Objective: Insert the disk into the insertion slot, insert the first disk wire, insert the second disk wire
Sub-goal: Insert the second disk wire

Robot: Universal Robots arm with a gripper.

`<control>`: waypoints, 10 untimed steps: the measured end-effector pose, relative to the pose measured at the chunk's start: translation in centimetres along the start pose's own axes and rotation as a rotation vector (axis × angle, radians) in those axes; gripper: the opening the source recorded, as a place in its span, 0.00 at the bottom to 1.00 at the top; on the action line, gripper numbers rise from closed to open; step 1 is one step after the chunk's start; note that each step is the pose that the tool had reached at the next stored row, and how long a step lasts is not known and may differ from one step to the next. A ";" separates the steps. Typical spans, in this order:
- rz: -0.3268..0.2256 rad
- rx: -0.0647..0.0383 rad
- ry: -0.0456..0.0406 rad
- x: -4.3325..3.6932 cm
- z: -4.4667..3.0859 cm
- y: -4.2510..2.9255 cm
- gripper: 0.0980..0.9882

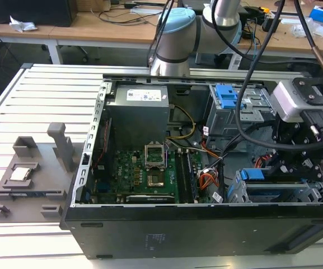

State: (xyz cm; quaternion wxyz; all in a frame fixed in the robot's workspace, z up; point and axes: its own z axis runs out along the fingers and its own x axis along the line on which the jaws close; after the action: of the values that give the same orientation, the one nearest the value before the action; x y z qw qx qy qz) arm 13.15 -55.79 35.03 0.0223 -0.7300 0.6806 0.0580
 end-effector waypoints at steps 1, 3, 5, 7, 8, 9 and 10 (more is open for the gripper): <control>0.000 0.000 0.0016 -0.18 -0.39 0.01 0.15; 0.000 0.000 0.0073 -0.83 -1.75 0.04 0.12; 0.001 0.000 0.0109 -1.14 -2.60 0.07 0.01; 0.001 0.000 0.0127 -1.29 -3.41 0.10 0.01; 0.001 0.000 0.0129 -1.31 -3.55 0.11 0.01; 0.001 0.000 0.0128 -1.31 -3.58 0.11 0.01; 0.001 0.000 0.0152 -1.32 -3.60 0.11 0.01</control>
State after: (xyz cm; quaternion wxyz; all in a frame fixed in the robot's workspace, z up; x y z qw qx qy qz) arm 13.15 -54.89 38.76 0.0172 -0.7302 0.6810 0.0525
